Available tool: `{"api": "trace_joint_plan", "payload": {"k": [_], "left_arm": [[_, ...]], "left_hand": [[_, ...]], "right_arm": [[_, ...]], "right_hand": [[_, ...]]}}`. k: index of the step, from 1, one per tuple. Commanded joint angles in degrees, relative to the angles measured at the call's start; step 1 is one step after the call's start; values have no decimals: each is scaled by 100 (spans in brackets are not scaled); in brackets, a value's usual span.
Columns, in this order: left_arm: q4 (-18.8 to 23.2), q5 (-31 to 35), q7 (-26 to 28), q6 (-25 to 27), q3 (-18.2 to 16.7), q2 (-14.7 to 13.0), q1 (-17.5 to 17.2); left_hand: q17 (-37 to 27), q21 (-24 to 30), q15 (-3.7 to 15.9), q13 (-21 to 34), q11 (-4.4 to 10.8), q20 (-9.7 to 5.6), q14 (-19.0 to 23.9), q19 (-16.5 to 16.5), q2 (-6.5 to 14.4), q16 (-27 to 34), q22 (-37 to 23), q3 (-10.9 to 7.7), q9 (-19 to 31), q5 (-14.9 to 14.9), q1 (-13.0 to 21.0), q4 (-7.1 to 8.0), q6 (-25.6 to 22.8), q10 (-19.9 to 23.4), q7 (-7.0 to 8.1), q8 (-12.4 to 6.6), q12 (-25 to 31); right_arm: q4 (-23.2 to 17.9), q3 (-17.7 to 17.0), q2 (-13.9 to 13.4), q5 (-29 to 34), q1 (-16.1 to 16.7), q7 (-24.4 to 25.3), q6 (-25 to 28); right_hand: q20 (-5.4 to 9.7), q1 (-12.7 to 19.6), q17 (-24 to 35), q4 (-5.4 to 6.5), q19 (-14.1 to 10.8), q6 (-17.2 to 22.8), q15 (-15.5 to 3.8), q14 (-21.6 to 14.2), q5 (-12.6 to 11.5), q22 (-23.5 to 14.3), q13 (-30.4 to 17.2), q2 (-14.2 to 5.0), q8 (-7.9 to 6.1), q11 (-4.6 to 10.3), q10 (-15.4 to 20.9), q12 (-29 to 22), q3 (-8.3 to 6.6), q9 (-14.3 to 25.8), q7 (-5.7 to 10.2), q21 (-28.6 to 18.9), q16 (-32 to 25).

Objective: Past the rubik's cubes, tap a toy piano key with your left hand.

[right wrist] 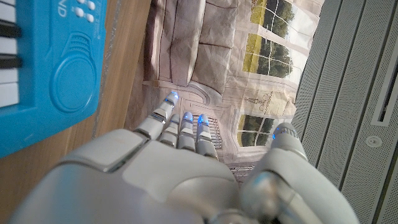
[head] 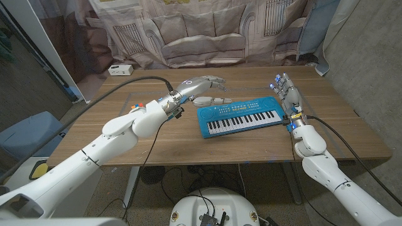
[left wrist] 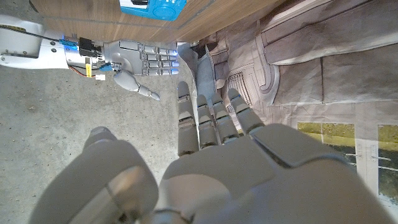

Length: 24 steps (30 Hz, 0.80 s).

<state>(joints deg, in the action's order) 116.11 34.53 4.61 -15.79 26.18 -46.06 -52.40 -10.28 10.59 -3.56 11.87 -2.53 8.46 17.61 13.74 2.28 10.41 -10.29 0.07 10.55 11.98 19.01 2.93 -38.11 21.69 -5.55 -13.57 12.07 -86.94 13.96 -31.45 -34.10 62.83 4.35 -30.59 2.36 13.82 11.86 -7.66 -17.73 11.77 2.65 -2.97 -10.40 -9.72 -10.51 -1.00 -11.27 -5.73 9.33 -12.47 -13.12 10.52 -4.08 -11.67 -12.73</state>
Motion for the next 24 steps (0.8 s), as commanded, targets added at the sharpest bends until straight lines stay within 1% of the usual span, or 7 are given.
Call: {"api": "trace_joint_plan", "payload": {"k": [1,3,7,12,19,21,24], "left_arm": [[162,250,-383,203,210,-87,298],[189,334,-460,250,261,-86,350],[330,589,-660,443,354,-89,431],[376,697,-845,538,446,-70,540],[535,861,-1459,908,613,-12,736],[607,842,-1758,1047,667,8,816],[645,805,-2074,1107,754,19,955]], "left_hand": [[-30,0,33,13,57,22,-118,-91,33,-2,-6,36,18,18,-40,38,-118,-73,-41,-24,3],[-30,-8,75,14,50,9,-284,-165,33,-40,-7,54,17,19,-61,49,-190,-136,-61,-19,-12],[-29,-33,2,9,11,-56,-1003,-587,47,-78,-12,135,12,25,-174,109,-479,-490,-105,6,-77],[-29,-31,39,2,41,-69,-1252,-795,56,-61,-13,180,10,30,-240,144,-807,-699,-233,-49,-100],[-29,-40,38,-5,53,-64,-1428,-977,60,-57,-14,218,9,36,-293,172,-935,-847,-295,-39,-106],[-26,-65,-93,-11,-45,-8,-1627,-1296,61,-48,-15,271,13,45,-364,210,-902,-977,-370,39,-93],[-23,-76,-200,-17,-42,29,-1886,-1655,63,-59,-15,324,16,61,-426,243,-809,-1171,-370,129,-106]], "right_arm": [[36,-11,8,-44,-38,-44,-4],[43,-11,-2,-42,-40,-64,-12],[29,-34,-16,-31,-8,-48,-33],[16,-60,-19,-55,35,-31,-39],[-22,-79,-33,-56,72,-1,-11],[-15,-83,-33,-58,77,-10,-26],[-4,-93,-13,-101,85,-26,-45]], "right_hand": [[-14,49,14,5,-32,54,-13,-17,-12,-22,-25,-17,-40,17,30,34,19,12,1,22,1],[-14,50,14,5,-31,55,-15,-15,-12,-22,-25,-18,-39,15,33,35,20,12,2,22,3],[-14,50,15,6,-29,60,-17,-15,-12,-22,-25,-20,-38,21,30,40,22,12,9,24,5],[-16,51,15,6,-28,61,-8,-19,-12,-22,-25,-22,-35,21,30,45,23,12,15,26,6],[-31,50,15,7,-27,65,-7,-20,-11,-21,-26,-24,-30,24,37,50,28,12,30,29,10],[-38,50,16,8,-26,68,-5,-20,-11,-21,-26,-24,-30,24,39,51,29,12,36,29,11],[-35,50,16,8,-29,66,-2,-19,-11,-21,-26,-25,-27,14,42,53,31,12,31,29,13]]}}
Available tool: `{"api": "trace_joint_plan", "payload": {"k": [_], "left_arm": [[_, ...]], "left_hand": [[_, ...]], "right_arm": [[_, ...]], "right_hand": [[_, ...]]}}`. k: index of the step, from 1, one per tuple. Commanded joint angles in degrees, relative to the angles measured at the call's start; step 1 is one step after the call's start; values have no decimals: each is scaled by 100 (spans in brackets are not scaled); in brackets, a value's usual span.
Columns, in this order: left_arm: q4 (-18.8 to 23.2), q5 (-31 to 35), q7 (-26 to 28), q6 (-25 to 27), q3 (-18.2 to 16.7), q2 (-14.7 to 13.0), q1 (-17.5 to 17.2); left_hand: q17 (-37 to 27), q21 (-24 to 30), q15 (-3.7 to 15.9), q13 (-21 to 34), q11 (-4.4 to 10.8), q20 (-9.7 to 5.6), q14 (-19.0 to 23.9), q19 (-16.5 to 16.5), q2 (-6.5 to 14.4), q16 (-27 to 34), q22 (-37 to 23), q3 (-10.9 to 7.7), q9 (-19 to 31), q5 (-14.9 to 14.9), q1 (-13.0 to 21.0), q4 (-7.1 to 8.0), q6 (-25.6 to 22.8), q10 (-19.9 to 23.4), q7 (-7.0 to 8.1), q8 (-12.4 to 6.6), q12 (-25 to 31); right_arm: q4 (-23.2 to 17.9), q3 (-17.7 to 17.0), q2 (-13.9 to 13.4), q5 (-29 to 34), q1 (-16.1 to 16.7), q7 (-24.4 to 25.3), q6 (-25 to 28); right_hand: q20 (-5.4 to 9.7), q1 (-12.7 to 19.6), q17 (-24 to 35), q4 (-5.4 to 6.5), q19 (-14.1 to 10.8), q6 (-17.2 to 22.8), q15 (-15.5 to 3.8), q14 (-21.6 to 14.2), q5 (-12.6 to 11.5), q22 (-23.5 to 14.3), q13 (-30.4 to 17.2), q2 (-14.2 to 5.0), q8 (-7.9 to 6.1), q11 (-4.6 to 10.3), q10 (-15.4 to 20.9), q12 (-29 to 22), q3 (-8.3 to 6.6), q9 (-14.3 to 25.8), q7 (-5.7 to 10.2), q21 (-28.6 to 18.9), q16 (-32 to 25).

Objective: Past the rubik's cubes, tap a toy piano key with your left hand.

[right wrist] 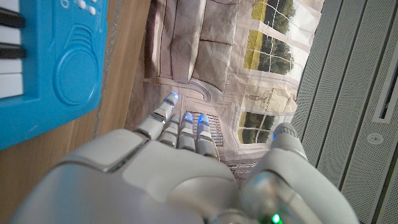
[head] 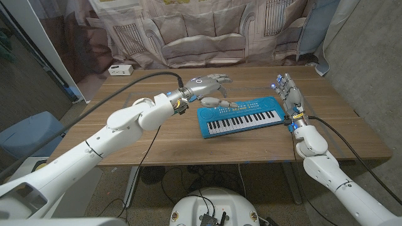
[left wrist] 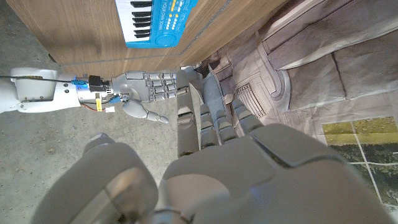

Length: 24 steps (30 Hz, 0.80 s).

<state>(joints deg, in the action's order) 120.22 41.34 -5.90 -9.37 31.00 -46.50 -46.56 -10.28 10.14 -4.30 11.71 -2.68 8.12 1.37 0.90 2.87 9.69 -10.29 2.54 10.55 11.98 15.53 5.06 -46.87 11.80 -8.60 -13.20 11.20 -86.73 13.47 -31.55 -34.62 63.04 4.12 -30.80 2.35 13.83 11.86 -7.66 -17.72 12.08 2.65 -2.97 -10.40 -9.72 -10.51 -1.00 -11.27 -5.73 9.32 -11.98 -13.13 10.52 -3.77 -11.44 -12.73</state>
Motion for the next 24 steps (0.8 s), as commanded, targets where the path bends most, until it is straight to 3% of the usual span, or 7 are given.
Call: {"api": "trace_joint_plan", "payload": {"k": [1,3,16,24], "left_arm": [[251,171,-1089,489,305,63,407],[278,231,-1254,536,366,68,482],[113,-84,-1965,509,598,185,926],[-219,-488,-2310,377,798,342,1247]], "left_hand": [[-23,-22,-146,-1,-21,64,-320,-412,4,9,-17,87,17,64,-88,37,95,-214,-77,111,-19],[-22,-8,-161,-4,29,38,-415,-495,4,11,-17,108,18,69,-110,48,110,-345,-79,130,-41],[-24,8,-146,-10,0,86,-660,-762,-7,26,-21,186,20,89,-197,92,357,-594,-125,233,-41],[-26,25,-109,-11,-7,106,-710,-814,-6,39,-26,217,21,98,-241,116,438,-678,-132,253,-38]], "right_arm": [[-16,-41,-16,-34,63,-18,-29],[-26,-50,-10,-56,72,-6,-16],[-45,-54,-18,-54,52,-7,10],[-70,-76,-37,-43,70,9,12]], "right_hand": [[-35,50,16,8,-29,31,-7,-18,-11,-21,-26,-26,-25,5,41,5,32,13,1,6,14],[-32,50,16,8,-27,31,-9,-18,-11,-21,-26,-28,-23,9,32,11,33,13,-3,8,16],[-38,55,17,9,-20,38,11,-1,-12,-21,-27,-36,-19,8,39,18,36,13,-3,13,28],[-46,56,17,9,-13,40,22,2,-12,-21,-28,-39,-16,11,43,21,38,13,1,17,32]]}}
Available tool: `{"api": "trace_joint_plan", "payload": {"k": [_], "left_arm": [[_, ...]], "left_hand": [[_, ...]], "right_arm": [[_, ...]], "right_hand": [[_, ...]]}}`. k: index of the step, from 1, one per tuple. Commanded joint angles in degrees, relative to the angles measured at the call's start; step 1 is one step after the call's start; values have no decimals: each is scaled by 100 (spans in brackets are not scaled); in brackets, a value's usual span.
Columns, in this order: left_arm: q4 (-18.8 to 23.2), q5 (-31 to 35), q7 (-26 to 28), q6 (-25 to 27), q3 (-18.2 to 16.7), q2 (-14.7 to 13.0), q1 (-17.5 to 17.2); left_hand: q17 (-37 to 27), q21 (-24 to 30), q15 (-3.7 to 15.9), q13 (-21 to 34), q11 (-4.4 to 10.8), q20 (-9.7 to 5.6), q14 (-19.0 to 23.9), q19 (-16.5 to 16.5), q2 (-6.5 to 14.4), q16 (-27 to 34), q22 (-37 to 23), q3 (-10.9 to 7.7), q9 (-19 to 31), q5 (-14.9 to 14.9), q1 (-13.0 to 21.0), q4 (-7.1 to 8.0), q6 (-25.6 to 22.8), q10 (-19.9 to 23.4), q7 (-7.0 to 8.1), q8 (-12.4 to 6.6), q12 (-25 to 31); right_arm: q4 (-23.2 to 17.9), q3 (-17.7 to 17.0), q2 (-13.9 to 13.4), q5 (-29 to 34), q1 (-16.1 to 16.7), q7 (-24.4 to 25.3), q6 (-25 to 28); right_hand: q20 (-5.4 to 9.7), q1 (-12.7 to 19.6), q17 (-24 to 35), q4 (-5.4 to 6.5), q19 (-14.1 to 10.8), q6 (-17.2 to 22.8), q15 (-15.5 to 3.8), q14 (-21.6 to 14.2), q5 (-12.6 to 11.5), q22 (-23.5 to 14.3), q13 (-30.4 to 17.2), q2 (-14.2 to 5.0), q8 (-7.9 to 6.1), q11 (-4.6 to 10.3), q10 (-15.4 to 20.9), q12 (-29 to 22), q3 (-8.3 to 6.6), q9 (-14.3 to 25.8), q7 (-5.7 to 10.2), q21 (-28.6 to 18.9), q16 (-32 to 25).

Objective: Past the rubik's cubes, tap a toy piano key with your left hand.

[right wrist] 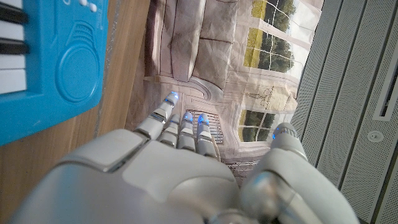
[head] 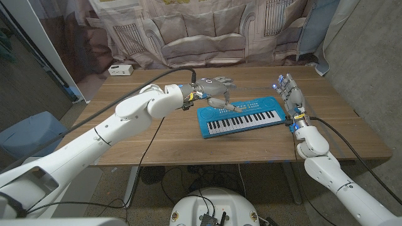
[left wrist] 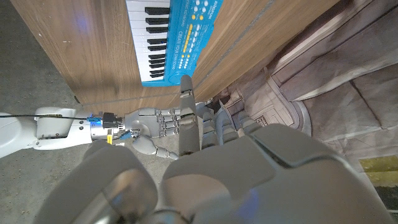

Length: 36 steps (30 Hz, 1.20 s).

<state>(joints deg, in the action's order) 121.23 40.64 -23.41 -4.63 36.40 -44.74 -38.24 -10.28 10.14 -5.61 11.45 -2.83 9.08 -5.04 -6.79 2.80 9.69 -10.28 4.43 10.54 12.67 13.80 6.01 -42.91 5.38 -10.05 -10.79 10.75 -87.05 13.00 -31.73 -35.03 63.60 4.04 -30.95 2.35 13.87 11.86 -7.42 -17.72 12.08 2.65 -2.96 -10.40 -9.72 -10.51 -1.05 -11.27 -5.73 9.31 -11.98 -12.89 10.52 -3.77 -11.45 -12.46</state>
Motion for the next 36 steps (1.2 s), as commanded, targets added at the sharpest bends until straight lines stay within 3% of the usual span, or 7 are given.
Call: {"api": "trace_joint_plan", "payload": {"k": [1,10,20,36], "left_arm": [[-347,-435,-582,-106,283,177,443],[-618,-706,-773,-243,486,269,645],[-615,-461,-581,-242,603,249,549],[-740,-206,-425,-361,783,351,520]], "left_hand": [[-27,25,22,15,16,16,-77,-56,1,39,-27,33,22,30,-73,24,52,-43,2,14,8],[-35,36,16,15,0,29,-118,-141,38,59,-36,79,24,44,-186,96,179,-124,-14,41,21],[-44,72,57,14,21,25,-161,-179,97,79,-46,153,25,64,-387,213,373,-193,68,69,44],[-46,86,82,13,29,13,-165,-199,129,93,-48,194,23,76,-491,264,398,-192,59,47,70]], "right_arm": [[-43,-35,-15,-5,21,25,24],[-63,-54,-8,-17,54,56,31],[-89,-67,-27,4,71,38,0],[-244,-126,-53,-22,260,76,-27]], "right_hand": [[-48,52,17,-15,-11,41,22,3,-12,-21,-28,-36,-16,10,42,22,15,13,2,19,6],[-61,51,18,-14,-4,44,23,-1,-11,-21,-28,-38,-14,13,41,27,19,13,5,22,7],[-67,50,20,-11,-1,52,33,-9,-11,-21,-28,-42,-13,23,44,32,24,14,14,23,6],[-70,49,21,-11,-5,53,32,-11,-10,-21,-29,-44,-8,27,49,37,30,14,17,22,9]]}}
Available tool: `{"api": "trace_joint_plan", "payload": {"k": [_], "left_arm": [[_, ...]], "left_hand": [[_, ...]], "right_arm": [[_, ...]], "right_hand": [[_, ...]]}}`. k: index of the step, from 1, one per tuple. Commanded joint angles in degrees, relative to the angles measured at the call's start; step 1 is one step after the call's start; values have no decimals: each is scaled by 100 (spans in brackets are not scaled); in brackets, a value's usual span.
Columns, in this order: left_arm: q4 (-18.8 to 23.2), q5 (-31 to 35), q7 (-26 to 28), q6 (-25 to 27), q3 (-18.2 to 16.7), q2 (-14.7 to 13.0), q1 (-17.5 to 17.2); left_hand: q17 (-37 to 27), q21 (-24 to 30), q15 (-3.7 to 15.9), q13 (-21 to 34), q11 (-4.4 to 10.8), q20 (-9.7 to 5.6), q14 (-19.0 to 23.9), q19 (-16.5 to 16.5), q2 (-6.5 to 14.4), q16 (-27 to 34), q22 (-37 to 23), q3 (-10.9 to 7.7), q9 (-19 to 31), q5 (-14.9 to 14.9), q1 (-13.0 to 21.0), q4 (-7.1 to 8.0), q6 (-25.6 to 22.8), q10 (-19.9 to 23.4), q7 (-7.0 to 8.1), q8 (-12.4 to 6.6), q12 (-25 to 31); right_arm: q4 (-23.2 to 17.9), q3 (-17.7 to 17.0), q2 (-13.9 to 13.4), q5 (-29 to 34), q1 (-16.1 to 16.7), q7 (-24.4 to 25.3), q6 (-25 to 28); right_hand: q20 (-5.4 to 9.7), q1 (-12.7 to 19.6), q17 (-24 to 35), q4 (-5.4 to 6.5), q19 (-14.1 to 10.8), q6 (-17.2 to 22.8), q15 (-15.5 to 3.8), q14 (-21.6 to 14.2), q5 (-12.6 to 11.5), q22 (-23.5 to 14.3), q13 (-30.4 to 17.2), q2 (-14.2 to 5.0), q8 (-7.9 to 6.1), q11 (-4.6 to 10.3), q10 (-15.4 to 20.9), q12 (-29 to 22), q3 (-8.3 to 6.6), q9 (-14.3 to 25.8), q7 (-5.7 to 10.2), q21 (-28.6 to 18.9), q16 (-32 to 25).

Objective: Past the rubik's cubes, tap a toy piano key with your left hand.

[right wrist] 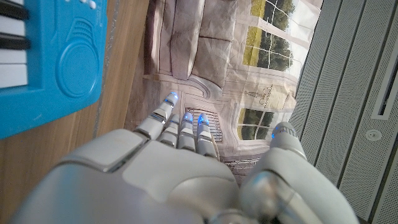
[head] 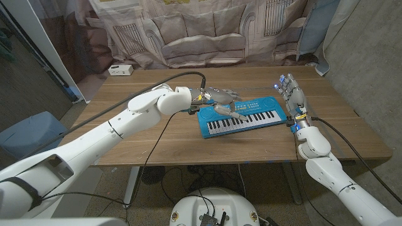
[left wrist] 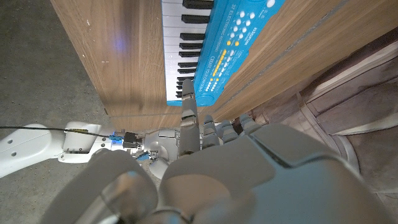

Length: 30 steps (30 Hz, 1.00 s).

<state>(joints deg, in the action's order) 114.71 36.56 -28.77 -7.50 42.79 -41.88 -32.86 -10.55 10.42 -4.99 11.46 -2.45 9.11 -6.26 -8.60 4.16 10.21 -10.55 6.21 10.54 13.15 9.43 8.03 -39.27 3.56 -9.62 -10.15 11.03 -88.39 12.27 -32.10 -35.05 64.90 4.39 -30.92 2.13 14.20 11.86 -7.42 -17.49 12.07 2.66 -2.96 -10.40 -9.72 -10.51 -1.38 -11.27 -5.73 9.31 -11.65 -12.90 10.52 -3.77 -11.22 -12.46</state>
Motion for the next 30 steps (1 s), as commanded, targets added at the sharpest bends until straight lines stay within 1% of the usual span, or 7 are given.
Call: {"api": "trace_joint_plan", "payload": {"k": [1,8,12,14,17,26,30], "left_arm": [[-91,219,123,-83,150,70,-20],[-120,562,345,-124,198,88,-74],[-258,550,319,-174,241,147,-36],[-308,547,330,-207,257,167,-22],[-391,497,333,-242,269,206,-1],[-534,421,344,-293,320,277,30],[-625,503,416,-342,378,312,59]], "left_hand": [[-19,58,21,12,-9,15,-44,-21,-4,42,-22,20,24,30,-66,67,40,-9,17,-17,45],[-20,78,48,12,7,14,8,-7,14,69,-23,57,23,39,-152,101,42,39,32,-36,79],[-19,83,56,12,22,11,23,-6,21,75,-23,70,22,42,-183,110,43,59,38,-42,92],[-19,86,54,12,-7,12,28,-6,27,77,-23,80,22,45,-206,115,45,96,47,-46,110],[-18,97,60,11,15,4,47,15,32,84,-22,89,22,48,-225,119,45,103,43,-50,115],[-16,110,67,11,-10,17,97,34,45,99,-21,114,21,57,-278,127,4,152,52,-75,141],[-15,119,70,11,6,24,138,51,54,111,-20,125,20,61,-303,130,-5,188,59,-81,157]], "right_arm": [[-99,-53,-31,5,133,24,-50],[-83,-73,-21,9,161,20,-91],[-78,-78,-17,-4,162,23,-78],[-70,-80,-7,-11,155,27,-77],[-61,-80,1,-22,140,28,-65],[-37,-91,-1,-17,132,14,-88],[-23,-91,-3,-32,134,-9,-90]], "right_hand": [[-48,16,21,-10,-27,55,32,-12,-10,-21,-29,-11,-8,26,47,5,31,14,18,-1,10],[-51,18,21,-11,-27,57,39,-16,-10,-21,-29,-14,-6,27,49,8,34,14,18,-1,10],[-51,18,22,-10,-27,57,38,-17,-11,-21,-29,-15,-5,26,57,7,35,14,20,-1,11],[-52,17,22,-10,-28,59,41,-15,-10,-21,-29,-15,-5,27,50,10,36,14,21,-1,12],[-52,17,22,-9,-27,61,39,-15,-10,-21,-29,-15,-5,25,51,11,38,14,20,-1,13],[-54,17,23,-9,-28,64,46,-21,-10,-21,-30,-18,-3,23,61,10,42,14,14,-1,13],[-51,17,24,-9,-29,63,45,-24,-10,-21,-30,-19,-2,28,56,13,43,14,14,-1,12]]}}
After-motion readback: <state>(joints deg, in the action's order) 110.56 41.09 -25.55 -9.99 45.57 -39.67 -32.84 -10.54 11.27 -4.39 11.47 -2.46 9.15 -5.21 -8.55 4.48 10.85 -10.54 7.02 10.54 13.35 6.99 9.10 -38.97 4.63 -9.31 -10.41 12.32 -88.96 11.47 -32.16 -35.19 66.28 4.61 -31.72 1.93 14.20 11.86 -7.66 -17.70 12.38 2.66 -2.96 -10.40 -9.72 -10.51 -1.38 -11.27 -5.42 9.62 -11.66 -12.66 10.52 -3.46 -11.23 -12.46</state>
